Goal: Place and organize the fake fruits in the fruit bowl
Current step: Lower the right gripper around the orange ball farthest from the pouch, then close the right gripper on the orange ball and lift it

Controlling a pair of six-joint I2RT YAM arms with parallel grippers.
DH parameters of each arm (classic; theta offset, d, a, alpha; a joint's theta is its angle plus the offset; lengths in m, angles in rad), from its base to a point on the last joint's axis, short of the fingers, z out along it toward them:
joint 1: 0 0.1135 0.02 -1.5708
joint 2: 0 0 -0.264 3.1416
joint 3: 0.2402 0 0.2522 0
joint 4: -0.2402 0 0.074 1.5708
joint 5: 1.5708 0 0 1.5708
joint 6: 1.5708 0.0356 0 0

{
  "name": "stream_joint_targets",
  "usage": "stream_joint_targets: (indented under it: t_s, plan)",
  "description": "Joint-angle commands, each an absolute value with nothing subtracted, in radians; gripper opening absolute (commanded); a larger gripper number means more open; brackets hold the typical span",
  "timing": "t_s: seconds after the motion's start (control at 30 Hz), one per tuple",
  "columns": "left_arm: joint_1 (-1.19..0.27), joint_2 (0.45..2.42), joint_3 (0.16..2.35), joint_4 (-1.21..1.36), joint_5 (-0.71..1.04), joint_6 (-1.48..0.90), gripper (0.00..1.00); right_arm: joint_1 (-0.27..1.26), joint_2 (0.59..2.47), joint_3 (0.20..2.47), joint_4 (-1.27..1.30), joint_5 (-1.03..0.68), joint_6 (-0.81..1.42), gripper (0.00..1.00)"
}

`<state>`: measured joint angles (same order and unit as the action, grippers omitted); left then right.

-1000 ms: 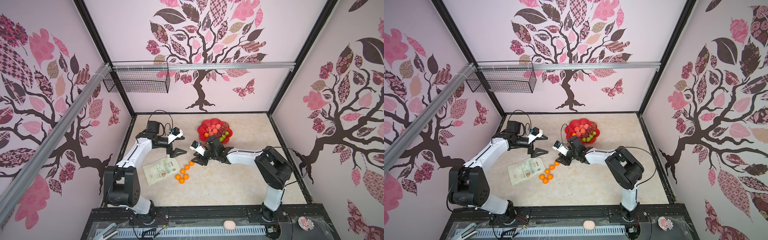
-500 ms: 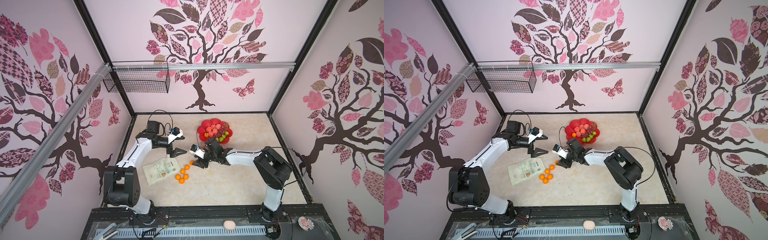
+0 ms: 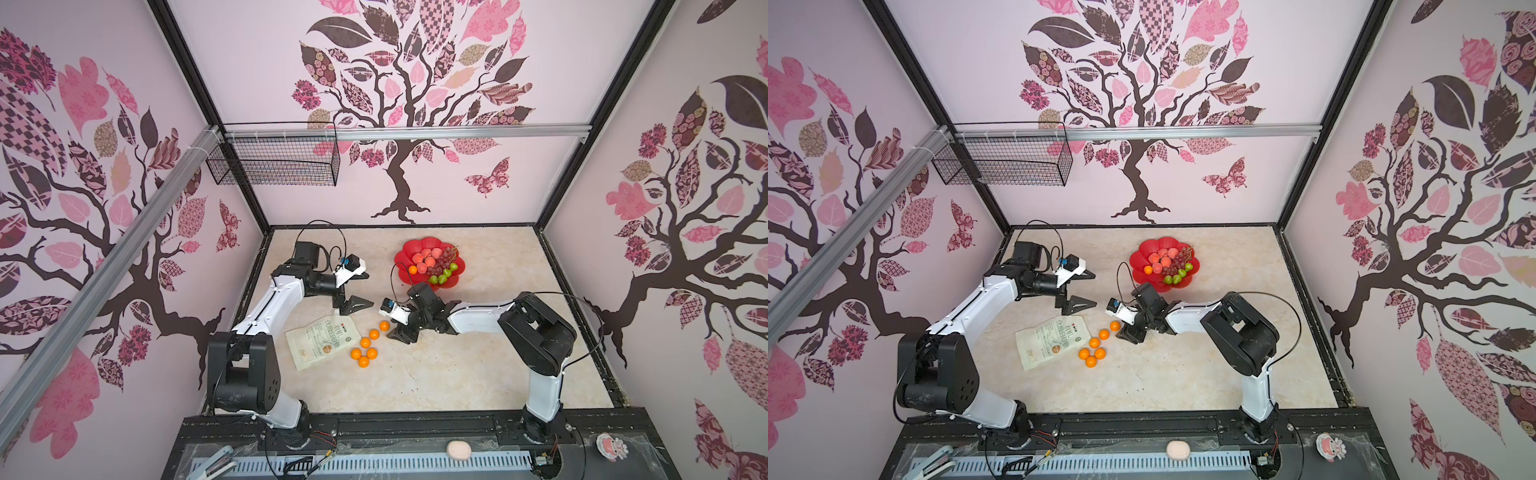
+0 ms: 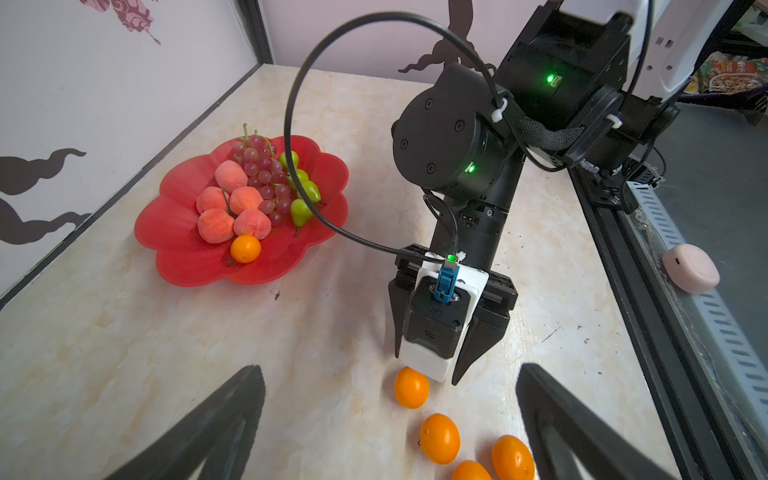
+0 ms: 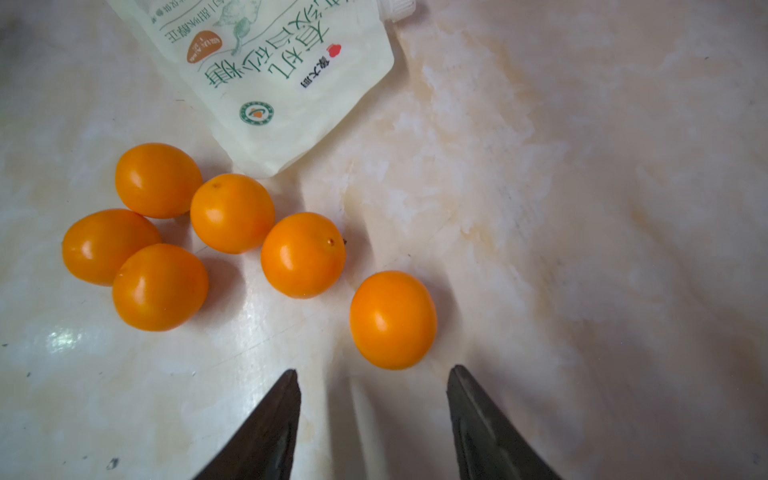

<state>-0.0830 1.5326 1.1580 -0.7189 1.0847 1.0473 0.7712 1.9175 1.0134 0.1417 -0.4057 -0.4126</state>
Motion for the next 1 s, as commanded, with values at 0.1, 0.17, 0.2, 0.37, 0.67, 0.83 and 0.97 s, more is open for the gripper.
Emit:
stream_joint_targets:
  t_s: [0.1,0.17,0.2,0.37,0.67,0.83,0.97]
  plan:
    - [-0.079,1.535,1.139,-0.741,1.089,1.078,0.98,0.782,1.975,1.025,0.144,-0.382,-0.422,0.59]
    - [-0.078,1.537,1.14,-0.772,1.085,1.12,0.98,0.782,1.981,1.025,0.149,-0.383,-0.418,0.58]
    - [-0.077,1.538,1.141,-0.785,1.079,1.139,0.98,0.784,1.985,1.025,0.15,-0.383,-0.417,0.58]
    - [-0.061,1.557,1.154,-0.845,1.072,1.187,0.98,0.785,2.002,1.037,0.155,-0.387,-0.408,0.58]
    - [-0.056,1.562,1.16,-0.862,1.075,1.206,0.98,0.789,2.045,1.078,0.158,-0.39,-0.392,0.56]
    - [-0.057,1.562,1.158,-0.856,1.075,1.204,0.98,0.789,2.064,1.099,0.156,-0.396,-0.387,0.55]
    - [-0.058,1.562,1.158,-0.854,1.076,1.2,0.98,0.789,2.069,1.103,0.155,-0.4,-0.385,0.52]
